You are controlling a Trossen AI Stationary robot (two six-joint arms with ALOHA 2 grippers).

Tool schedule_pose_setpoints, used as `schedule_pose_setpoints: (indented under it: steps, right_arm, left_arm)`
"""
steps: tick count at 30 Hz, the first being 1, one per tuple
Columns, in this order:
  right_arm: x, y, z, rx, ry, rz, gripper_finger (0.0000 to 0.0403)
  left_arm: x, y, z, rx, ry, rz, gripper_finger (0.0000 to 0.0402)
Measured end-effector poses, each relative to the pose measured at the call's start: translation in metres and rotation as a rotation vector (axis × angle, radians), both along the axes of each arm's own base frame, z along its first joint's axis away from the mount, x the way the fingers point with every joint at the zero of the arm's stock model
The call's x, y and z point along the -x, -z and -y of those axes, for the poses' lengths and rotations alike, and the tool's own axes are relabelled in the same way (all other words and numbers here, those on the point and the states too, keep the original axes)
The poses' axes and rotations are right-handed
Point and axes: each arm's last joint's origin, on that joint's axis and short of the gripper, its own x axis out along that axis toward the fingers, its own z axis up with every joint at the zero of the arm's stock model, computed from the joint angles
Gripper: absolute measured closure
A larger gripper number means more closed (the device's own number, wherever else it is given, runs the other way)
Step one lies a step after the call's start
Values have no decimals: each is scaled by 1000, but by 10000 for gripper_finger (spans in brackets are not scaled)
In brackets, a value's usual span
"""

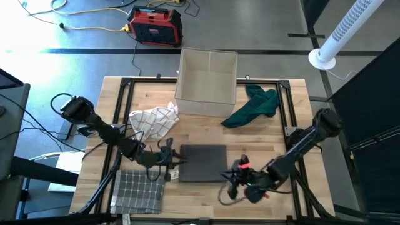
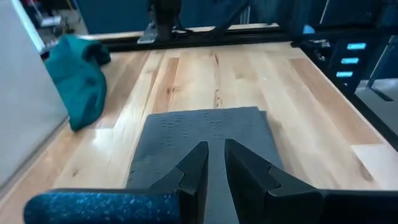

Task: Fold towel
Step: Stack the folded dark grey towel on top of the grey checkered towel

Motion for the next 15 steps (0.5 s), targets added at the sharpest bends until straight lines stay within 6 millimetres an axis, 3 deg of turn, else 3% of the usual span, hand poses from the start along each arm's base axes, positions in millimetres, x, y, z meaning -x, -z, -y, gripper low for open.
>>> schedule_pose_setpoints:
  steps: [8, 15]
  right_arm:
    - [23, -3, -9, 207, -26, 11, 403]
    - [23, -2, -8, 218, -35, -11, 403]
  left_arm:
    - [-10, 0, -21, 21, -60, -3, 355]
    - [-14, 4, -34, 320, -147, -41, 355]
